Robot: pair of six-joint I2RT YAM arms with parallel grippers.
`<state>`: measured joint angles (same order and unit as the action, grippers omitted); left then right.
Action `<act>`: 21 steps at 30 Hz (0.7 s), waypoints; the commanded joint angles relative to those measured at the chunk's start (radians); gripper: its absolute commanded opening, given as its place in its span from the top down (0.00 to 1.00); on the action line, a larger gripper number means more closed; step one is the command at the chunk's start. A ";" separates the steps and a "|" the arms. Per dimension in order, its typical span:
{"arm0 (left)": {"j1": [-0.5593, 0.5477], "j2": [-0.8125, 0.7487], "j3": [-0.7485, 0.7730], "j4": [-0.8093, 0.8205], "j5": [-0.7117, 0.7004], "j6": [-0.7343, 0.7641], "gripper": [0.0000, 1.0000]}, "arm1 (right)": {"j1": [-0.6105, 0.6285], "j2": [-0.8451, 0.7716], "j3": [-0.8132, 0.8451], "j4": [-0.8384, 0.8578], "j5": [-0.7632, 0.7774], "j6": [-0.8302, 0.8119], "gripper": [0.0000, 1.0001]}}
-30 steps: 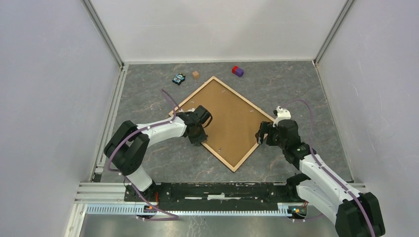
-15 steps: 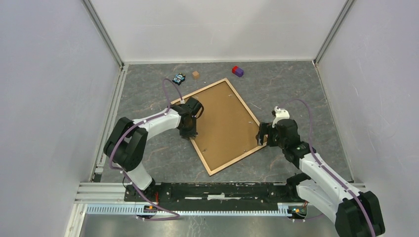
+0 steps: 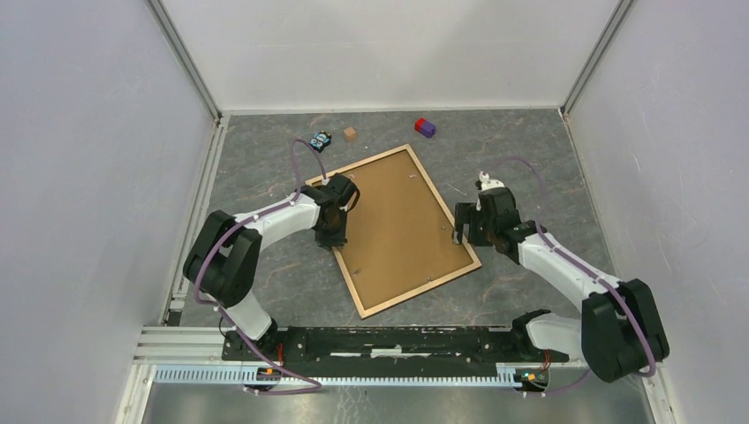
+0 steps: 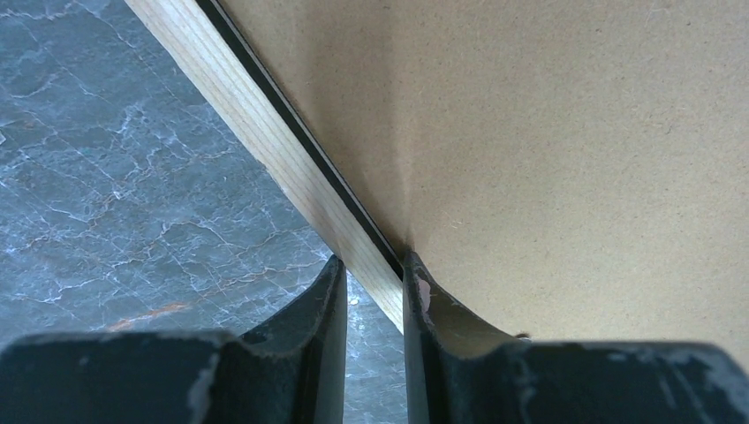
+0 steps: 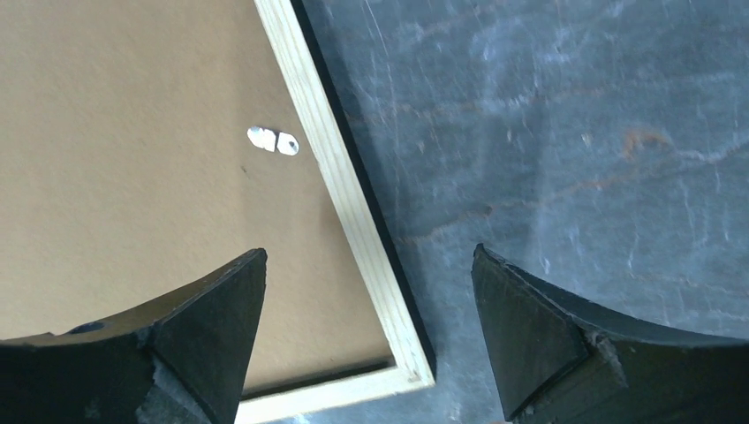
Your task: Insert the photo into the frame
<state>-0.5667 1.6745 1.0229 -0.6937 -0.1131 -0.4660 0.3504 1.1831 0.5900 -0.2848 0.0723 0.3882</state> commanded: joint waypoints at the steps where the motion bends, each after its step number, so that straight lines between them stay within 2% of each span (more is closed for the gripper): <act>1: -0.006 0.010 -0.076 -0.068 0.066 0.101 0.98 | 0.002 0.081 0.114 0.055 -0.055 0.036 0.11; 4: -0.005 0.004 -0.094 -0.055 0.080 0.093 0.98 | 0.027 0.166 0.161 0.083 -0.096 -0.062 0.13; 10: -0.006 0.001 -0.101 -0.056 0.051 0.104 0.98 | 0.063 0.283 0.243 0.072 0.021 -0.254 0.12; 13: -0.006 -0.003 -0.098 -0.056 0.056 0.100 0.98 | 0.063 0.327 0.271 0.076 0.021 -0.297 0.13; 18: -0.006 -0.011 -0.098 -0.056 0.061 0.103 0.98 | 0.063 0.368 0.287 0.077 -0.021 -0.323 0.24; 21: -0.006 -0.017 -0.097 -0.056 0.049 0.104 0.98 | 0.067 0.372 0.279 0.085 -0.054 -0.336 0.24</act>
<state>-0.5602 1.6398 0.9798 -0.6502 -0.0895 -0.4660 0.4145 1.5501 0.8413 -0.2367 0.0513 0.1024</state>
